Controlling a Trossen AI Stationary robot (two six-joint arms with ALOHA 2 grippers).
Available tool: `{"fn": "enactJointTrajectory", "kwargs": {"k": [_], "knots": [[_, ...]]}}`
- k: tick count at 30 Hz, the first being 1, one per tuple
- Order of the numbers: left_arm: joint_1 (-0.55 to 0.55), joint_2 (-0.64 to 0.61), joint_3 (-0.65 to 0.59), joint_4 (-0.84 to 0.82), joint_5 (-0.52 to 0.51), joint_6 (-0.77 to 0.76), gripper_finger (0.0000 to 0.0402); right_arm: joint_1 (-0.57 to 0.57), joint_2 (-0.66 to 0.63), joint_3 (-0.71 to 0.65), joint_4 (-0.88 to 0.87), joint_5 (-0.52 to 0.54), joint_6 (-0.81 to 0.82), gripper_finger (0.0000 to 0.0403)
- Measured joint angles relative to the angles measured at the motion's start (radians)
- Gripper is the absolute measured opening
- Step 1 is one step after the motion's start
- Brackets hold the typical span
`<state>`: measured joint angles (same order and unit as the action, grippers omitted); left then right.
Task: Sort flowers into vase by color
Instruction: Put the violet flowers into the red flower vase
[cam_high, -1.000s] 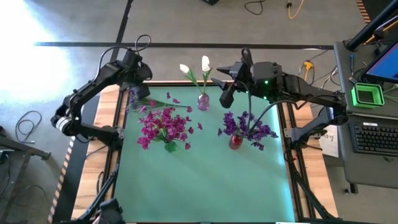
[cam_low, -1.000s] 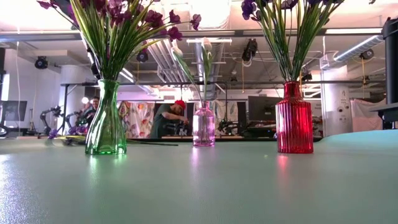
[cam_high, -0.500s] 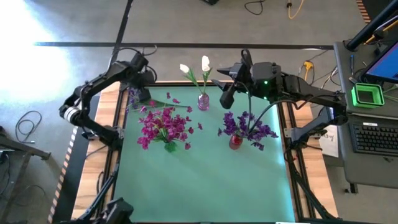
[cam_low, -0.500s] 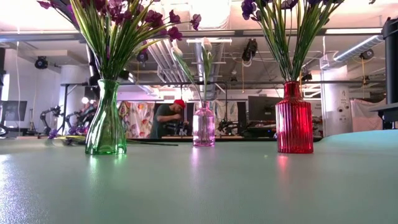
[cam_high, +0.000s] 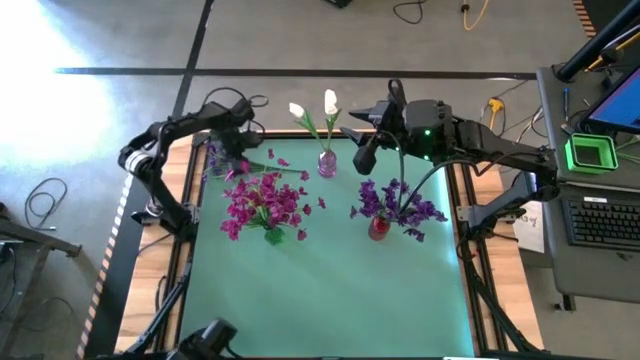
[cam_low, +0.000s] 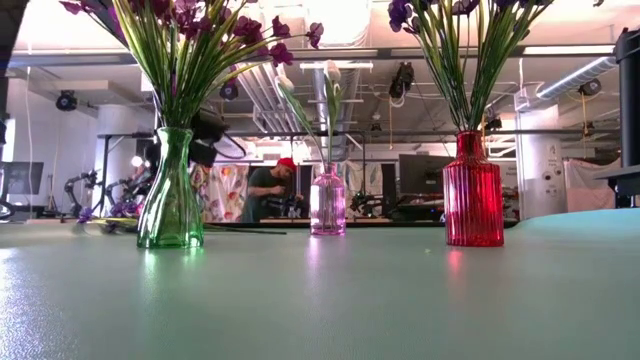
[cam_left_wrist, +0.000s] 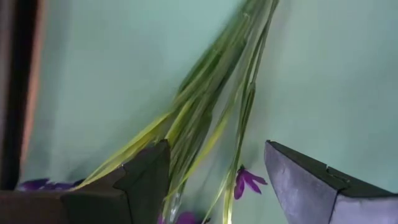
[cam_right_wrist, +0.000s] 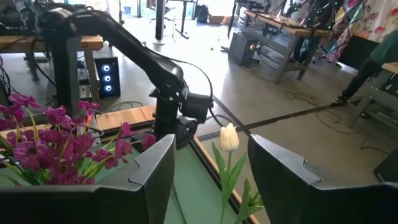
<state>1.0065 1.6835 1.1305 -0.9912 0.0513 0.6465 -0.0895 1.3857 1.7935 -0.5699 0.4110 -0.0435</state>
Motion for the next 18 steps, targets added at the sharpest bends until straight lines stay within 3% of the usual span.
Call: {"fn": "enactJointTrajectory", "kwargs": {"k": [10,18], "knots": [[-0.066,0.067,0.000,0.033,-0.008,0.019,0.0237,0.000,0.000,0.000,0.006,0.000,-0.002,0.0194],[-0.087,0.067,0.000,0.162,-0.016,0.051,0.0212,0.000,0.000,0.000,0.010,0.000,-0.001,0.0194]]}}
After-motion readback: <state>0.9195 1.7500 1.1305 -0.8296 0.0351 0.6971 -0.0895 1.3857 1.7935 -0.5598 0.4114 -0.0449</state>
